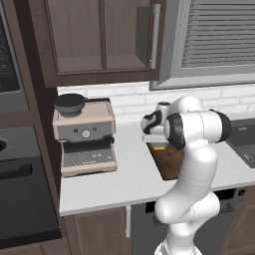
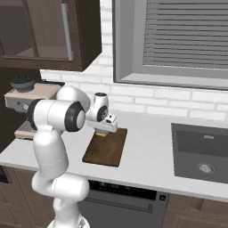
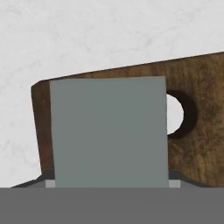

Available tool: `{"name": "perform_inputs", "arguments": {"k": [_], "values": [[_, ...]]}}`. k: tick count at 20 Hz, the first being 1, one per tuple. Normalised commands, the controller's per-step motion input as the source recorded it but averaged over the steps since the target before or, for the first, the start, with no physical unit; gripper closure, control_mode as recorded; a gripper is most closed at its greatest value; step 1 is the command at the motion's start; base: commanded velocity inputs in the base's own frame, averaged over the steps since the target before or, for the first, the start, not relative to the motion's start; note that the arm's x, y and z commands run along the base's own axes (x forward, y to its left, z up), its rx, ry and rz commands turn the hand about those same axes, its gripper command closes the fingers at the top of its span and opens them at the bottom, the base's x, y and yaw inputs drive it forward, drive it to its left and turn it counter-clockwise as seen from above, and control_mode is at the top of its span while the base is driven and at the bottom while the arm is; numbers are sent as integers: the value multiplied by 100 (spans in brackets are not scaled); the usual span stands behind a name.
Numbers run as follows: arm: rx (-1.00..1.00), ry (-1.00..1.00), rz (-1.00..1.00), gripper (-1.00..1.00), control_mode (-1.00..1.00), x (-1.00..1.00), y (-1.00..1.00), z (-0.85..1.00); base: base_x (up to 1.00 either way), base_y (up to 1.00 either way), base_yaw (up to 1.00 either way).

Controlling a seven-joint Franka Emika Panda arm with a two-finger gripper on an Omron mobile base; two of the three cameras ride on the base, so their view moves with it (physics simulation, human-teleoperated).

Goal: Pick up the sponge from the counter and clean the cutting board by briefly scrubbing or pressing down on the cutting board. Once finished, release the sponge.

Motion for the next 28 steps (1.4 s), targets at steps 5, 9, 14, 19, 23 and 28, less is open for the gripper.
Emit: {"name": "perform_inputs", "arguments": {"k": [5,9,14,19,23,28], "values": [[0,-2,0,100,-100,0,-31,0,0,0,0],[0,-1,0,100,-100,0,-39,0,0,0,0],[0,-3,0,100,-100,-2,-28,0,0,0,0],[0,-1,0,100,-100,-9,-20,-2,0,0,0],[0,0,4,100,-100,-21,0,-12,0,0,0],[0,0,11,100,-100,-34,1,-25,0,0,0]]}}
